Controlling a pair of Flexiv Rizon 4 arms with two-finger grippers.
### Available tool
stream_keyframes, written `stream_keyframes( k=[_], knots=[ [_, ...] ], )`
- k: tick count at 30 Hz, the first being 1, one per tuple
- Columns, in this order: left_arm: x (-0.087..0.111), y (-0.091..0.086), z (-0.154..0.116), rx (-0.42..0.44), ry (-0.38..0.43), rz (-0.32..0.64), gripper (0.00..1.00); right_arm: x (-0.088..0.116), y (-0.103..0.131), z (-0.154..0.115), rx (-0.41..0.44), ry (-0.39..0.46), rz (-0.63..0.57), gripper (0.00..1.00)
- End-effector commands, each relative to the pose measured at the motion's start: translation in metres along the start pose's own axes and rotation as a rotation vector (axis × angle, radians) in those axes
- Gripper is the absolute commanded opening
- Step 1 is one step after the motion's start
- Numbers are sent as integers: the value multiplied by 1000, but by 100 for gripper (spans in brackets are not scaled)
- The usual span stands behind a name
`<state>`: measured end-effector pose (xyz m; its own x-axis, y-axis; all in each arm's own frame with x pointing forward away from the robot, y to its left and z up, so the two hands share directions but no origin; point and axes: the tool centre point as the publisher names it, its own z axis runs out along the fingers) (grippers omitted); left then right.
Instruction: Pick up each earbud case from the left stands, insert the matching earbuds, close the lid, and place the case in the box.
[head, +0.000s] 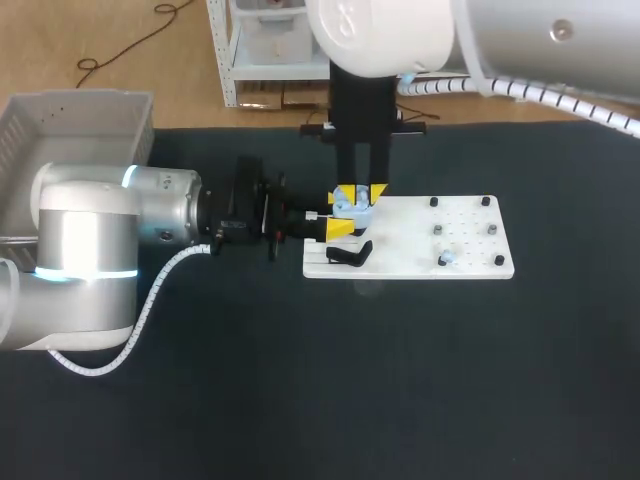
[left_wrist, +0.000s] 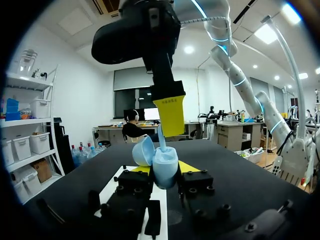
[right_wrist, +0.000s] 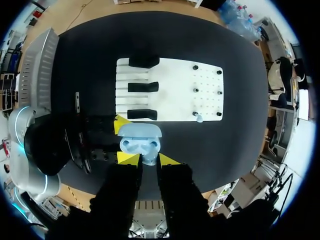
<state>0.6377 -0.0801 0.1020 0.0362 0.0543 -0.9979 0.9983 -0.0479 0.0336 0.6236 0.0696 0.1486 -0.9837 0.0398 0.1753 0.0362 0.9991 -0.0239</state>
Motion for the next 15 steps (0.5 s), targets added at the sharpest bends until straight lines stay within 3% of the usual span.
stream_keyframes(
  k=[1, 15],
  knots=[
    [0, 1, 0, 2, -1, 0, 0, -2, 0, 2, 6, 4, 4, 0],
    [0, 1, 0, 2, -1, 0, 0, -6, 2, 9, 21, 18, 12, 0]
  ],
)
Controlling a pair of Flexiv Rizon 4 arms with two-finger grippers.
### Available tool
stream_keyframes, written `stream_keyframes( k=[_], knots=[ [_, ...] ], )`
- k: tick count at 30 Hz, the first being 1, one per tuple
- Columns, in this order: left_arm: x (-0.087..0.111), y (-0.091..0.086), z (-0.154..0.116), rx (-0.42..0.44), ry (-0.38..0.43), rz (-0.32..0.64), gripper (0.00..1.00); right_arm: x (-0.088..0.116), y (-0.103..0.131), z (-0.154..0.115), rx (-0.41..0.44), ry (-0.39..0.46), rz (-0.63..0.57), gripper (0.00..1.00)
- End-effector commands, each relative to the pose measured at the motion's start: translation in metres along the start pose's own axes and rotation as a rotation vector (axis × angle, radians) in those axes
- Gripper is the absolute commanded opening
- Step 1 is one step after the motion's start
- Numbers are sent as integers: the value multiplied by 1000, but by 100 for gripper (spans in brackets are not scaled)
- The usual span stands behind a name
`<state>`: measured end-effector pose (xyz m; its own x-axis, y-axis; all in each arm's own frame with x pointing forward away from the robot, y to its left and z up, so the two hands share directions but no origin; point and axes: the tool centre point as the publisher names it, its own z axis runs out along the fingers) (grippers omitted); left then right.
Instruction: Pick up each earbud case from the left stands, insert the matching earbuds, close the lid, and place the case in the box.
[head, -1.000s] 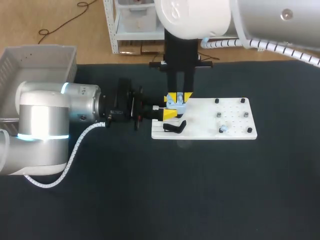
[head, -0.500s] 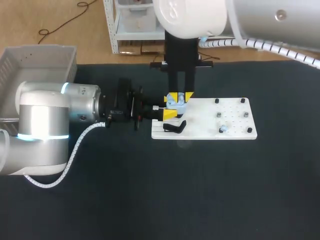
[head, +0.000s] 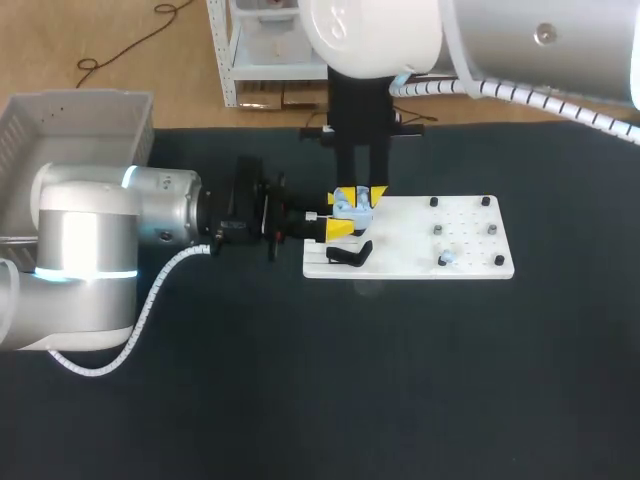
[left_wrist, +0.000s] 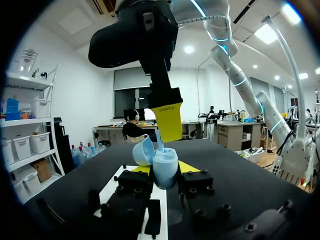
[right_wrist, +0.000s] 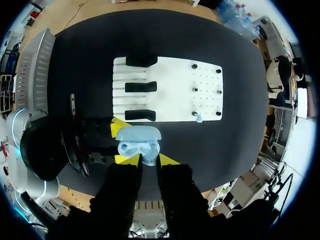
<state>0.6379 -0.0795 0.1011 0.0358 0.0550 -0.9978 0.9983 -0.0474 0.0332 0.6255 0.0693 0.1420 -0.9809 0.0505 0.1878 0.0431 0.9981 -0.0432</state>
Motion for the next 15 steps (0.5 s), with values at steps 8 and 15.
stream_keyframes(
  k=[8, 15],
  knots=[
    [-1, 1, 1, 3, -2, 1, 0, -1, 1, 3, -18, 10, 13, 0],
    [-1, 1, 1, 3, -2, 1, 0, 0, -3, 4, -65, 14, 44, 0]
  ],
)
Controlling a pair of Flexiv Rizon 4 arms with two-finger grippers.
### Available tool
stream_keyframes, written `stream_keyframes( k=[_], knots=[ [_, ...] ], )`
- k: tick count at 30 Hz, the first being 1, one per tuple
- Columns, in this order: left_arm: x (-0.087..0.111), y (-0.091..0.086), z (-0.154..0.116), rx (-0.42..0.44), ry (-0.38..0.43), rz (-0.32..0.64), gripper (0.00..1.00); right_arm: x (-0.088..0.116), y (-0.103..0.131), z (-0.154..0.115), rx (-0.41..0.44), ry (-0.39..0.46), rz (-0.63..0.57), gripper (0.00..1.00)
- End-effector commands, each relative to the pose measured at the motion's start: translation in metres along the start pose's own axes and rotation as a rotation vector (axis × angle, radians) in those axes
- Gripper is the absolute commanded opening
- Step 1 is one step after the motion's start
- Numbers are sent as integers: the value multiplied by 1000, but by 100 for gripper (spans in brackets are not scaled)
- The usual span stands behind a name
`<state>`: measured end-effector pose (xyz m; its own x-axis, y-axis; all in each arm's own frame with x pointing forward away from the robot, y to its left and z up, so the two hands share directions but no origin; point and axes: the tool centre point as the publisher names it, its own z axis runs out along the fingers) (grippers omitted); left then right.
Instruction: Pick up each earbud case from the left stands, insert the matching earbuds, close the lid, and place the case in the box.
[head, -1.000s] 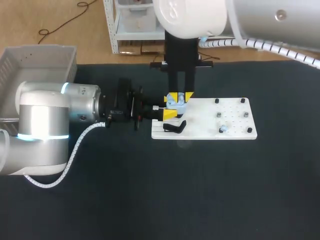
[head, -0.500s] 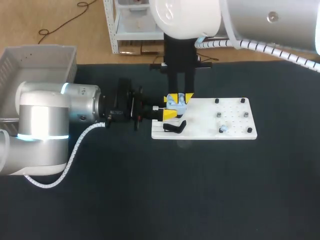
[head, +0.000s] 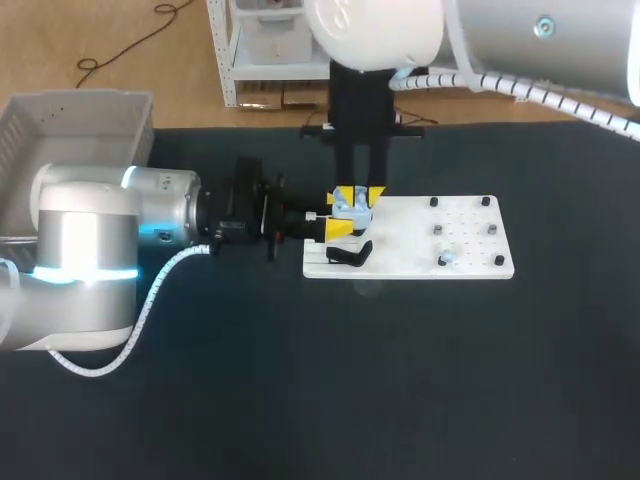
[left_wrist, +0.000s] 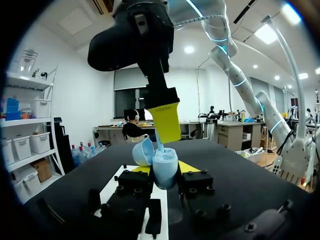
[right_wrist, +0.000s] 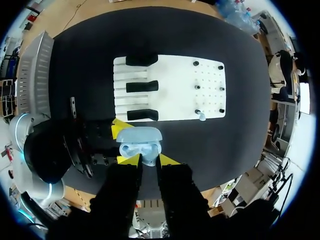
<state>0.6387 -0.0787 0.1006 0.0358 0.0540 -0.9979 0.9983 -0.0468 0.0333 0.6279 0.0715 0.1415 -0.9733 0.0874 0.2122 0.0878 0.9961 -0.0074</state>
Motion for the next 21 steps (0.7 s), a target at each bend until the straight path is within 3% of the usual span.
stream_keyframes(
  k=[1, 21],
  knots=[
    [-1, 0, 1, 3, -1, 1, 0, 2, -5, 4, -32, -12, 11, 0],
    [-1, 0, 1, 3, -1, 1, 0, 0, -1, -7, -113, -34, 81, 0]
  ],
)
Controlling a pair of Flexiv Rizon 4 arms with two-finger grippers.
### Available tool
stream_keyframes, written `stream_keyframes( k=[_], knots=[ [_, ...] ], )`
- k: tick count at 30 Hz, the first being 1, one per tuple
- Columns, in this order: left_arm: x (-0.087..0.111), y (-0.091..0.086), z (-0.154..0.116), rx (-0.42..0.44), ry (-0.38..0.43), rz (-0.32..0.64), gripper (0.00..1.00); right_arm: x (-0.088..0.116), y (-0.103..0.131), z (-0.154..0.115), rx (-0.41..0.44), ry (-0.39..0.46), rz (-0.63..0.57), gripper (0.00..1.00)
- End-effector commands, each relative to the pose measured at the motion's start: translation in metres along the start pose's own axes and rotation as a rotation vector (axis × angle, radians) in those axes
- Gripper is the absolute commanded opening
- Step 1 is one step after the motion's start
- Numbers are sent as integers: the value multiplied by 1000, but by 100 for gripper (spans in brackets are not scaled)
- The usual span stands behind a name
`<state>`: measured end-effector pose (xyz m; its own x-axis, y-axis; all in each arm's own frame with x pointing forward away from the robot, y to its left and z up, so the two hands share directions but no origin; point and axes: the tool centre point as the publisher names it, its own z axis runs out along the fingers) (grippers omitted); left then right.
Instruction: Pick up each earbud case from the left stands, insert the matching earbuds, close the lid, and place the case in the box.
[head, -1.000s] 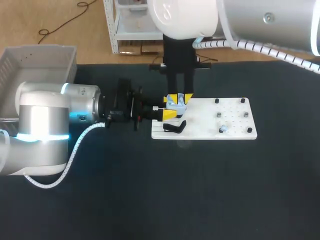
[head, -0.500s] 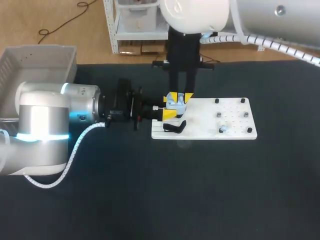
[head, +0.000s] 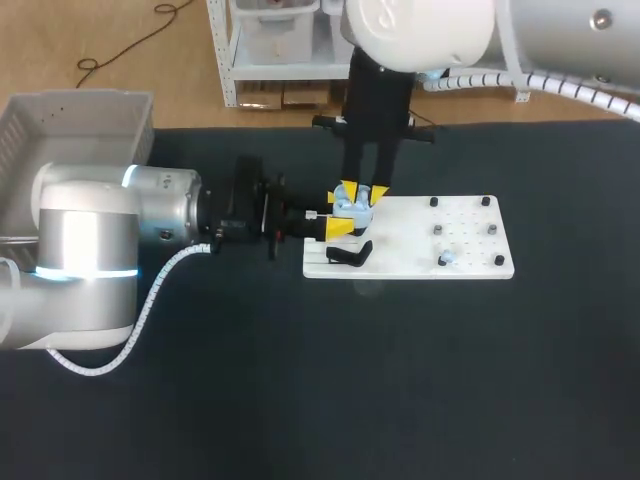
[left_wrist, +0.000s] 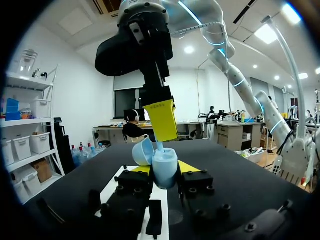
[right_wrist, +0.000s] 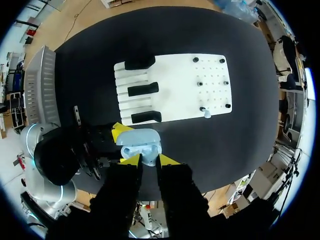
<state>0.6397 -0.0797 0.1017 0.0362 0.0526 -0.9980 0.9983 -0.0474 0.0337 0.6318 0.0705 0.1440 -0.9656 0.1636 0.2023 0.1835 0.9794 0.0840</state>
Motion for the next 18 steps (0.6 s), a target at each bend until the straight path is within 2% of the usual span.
stream_keyframes(
  k=[1, 8, 18],
  knots=[
    [0, -1, 1, 3, 0, 0, 0, 5, 0, -6, -8, -23, 4, 0],
    [0, -1, 1, 3, 0, 0, 0, 9, 0, -18, -10, -35, 16, 0],
    [0, -1, 1, 3, 0, 0, 0, 14, -1, -26, -37, -49, 102, 0]
  ],
)
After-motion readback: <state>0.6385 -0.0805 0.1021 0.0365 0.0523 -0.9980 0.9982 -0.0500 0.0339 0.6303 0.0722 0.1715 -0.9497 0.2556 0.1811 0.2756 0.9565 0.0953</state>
